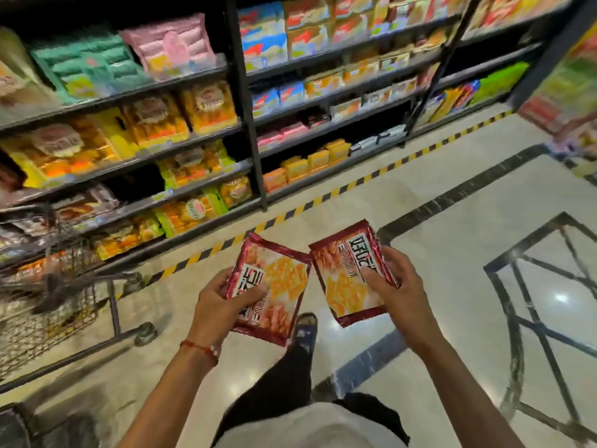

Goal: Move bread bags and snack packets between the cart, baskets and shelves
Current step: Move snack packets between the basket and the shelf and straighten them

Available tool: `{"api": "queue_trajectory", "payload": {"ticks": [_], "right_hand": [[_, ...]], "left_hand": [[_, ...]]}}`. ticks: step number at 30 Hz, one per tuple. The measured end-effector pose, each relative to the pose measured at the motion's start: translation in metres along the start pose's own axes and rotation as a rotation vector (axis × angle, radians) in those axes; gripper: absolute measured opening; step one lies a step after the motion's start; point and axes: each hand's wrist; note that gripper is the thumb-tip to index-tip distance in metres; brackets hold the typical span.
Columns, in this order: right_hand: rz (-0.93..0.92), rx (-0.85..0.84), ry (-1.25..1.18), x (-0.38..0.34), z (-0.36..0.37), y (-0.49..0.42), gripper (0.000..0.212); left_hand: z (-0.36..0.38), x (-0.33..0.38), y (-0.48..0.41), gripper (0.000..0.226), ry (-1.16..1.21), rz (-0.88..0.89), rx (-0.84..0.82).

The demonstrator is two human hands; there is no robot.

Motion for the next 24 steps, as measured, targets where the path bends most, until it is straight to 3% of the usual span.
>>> {"api": "queue_trajectory", "payload": {"ticks": [7, 11, 17, 24], "right_hand": [[-0.018, 0.187, 0.008, -0.003, -0.071, -0.154, 0.043], [0.001, 0.238, 0.018, -0.008, -0.110, -0.239, 0.042], [-0.043, 0.345, -0.031, -0.009, -0.167, -0.352, 0.036], [-0.102, 0.341, -0.034, 0.005, -0.258, -0.514, 0.037]], "left_hand": [[0.124, 0.116, -0.136, 0.037, -0.077, 0.063, -0.135], [0.202, 0.193, -0.191, 0.043, -0.111, 0.184, -0.186], [0.298, 0.281, -0.263, 0.052, -0.184, 0.307, -0.178], [0.434, 0.371, -0.347, 0.047, -0.229, 0.398, -0.141]]}}
Point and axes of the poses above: each hand's wrist, its own y-axis away from the middle knuckle, its own z-axis out of the palm, x = y × z, and after that the axes turned 13 degrees about -z, right-handed
